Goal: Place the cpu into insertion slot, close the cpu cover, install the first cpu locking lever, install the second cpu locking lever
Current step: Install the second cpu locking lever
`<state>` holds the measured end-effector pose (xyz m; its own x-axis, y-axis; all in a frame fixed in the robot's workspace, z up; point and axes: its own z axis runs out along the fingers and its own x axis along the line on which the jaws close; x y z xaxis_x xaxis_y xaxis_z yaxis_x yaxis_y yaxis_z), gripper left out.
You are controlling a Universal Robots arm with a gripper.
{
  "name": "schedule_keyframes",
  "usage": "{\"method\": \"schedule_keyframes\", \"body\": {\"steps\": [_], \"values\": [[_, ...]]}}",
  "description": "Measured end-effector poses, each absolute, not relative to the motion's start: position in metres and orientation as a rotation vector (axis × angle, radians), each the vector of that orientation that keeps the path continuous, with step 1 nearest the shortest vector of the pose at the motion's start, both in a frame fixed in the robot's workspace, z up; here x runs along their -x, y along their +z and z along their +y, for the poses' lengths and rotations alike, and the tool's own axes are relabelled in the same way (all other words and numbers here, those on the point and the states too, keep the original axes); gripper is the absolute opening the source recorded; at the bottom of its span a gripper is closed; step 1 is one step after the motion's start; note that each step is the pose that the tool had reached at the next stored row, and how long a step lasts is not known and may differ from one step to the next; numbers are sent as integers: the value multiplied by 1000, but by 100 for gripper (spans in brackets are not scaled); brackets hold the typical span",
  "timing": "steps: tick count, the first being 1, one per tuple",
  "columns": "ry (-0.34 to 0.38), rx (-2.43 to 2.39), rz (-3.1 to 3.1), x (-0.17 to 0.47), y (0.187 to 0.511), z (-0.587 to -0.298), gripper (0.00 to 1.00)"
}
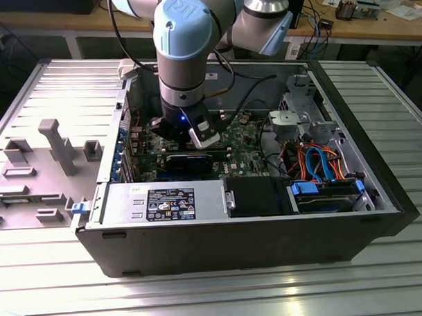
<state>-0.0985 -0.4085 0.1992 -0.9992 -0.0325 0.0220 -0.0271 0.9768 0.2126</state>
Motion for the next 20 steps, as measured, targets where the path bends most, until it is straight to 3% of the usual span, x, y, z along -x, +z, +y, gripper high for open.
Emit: {"method": "schedule_keyframes", "body": {"steps": [20], "values": [[-363, -47, -3080, 97, 201, -409, 11]]}}
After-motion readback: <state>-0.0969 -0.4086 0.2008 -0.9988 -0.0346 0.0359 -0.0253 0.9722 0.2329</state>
